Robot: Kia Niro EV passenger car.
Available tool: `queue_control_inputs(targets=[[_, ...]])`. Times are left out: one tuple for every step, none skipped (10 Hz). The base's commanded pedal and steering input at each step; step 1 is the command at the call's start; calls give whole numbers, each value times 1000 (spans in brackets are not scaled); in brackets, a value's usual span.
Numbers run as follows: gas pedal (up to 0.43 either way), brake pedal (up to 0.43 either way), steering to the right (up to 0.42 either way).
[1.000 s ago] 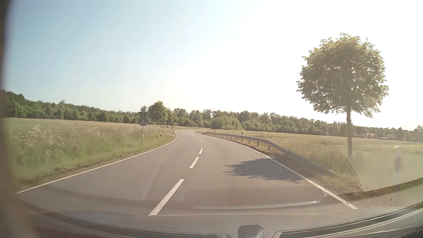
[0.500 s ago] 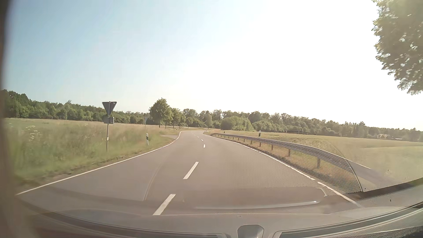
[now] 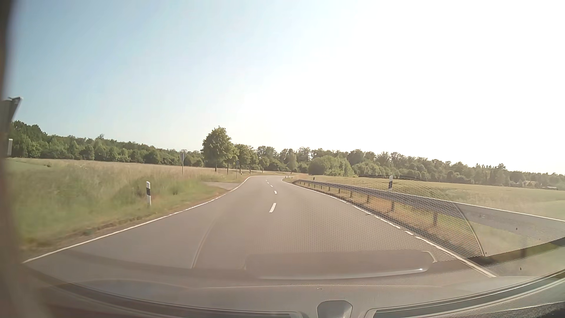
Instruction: Follow the waypoints while adhering to traffic rules and regulations
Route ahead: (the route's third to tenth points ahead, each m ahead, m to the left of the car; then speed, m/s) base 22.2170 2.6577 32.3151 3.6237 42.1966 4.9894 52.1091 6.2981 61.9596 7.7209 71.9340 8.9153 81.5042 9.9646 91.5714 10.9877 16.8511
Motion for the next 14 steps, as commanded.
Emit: queue_control_inputs(targets=[[197,6,-20],[197,6,-20],[197,6,-20],[189,6,-20],[189,6,-19],[189,6,-18],[189,6,-16],[189,6,-9],[189,6,-7],[189,6,-6],[189,6,-6],[189,6,-6],[189,6,-6],[189,6,-6]])
